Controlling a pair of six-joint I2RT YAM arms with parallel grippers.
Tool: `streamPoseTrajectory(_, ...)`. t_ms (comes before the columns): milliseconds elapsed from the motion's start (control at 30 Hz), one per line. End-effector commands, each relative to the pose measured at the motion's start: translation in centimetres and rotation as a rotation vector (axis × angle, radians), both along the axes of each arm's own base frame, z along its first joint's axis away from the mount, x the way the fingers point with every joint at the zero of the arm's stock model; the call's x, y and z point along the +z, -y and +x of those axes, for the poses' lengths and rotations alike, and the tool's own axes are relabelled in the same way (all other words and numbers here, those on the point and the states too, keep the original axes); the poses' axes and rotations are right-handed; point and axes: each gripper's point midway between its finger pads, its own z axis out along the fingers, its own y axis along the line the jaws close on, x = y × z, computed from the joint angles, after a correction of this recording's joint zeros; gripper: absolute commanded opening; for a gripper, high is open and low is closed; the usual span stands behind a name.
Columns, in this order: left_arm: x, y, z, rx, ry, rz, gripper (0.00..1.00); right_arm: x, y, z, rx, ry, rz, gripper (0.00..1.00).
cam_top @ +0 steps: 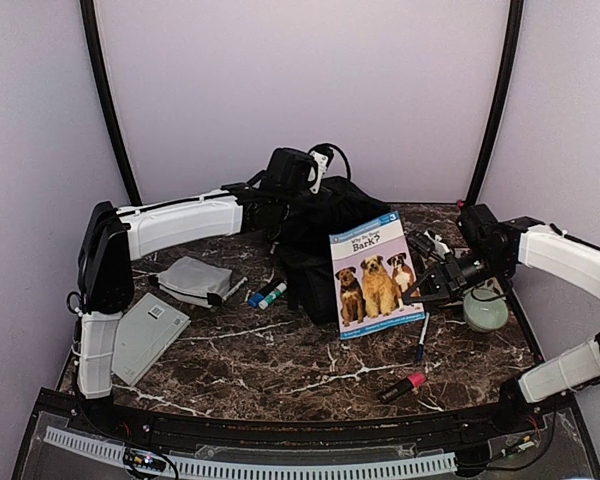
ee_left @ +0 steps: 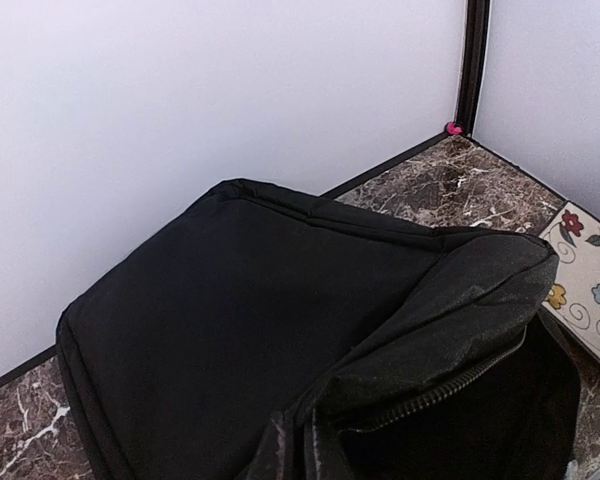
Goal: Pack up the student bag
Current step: Place the book in the largest pocket of the bag.
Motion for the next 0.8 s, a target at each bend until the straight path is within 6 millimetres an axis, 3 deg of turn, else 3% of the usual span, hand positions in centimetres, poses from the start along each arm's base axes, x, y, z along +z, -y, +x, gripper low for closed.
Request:
streamPoseTrajectory(0, 7.6, -0.7, -0.7, -0.017, 0.104, -0.188, 0.0, 0.5, -1.3, 0.7, 0.033, -0.073, 0.104, 0.0)
streamPoseTrajectory(300, 8.8, 0.2, -4.0, -0.182, 0.163, -0.216, 0.0, -0.7, -2.5, 2.2, 0.036, -0.167, 0.13, 0.0)
streamPoseTrajectory(567, 9.9, 0.8, -7.3, -0.275, 0.215, -0.253, 0.0, -1.5, -3.6, 5.3, 0.024, -0.171, 0.093, 0.0)
streamPoseTrajectory(767, 10.5, 2.1, -10.2, -0.356, 0.269, -0.269, 0.0, -3.4, -4.0, 7.4, -0.02, -0.208, 0.011, 0.0)
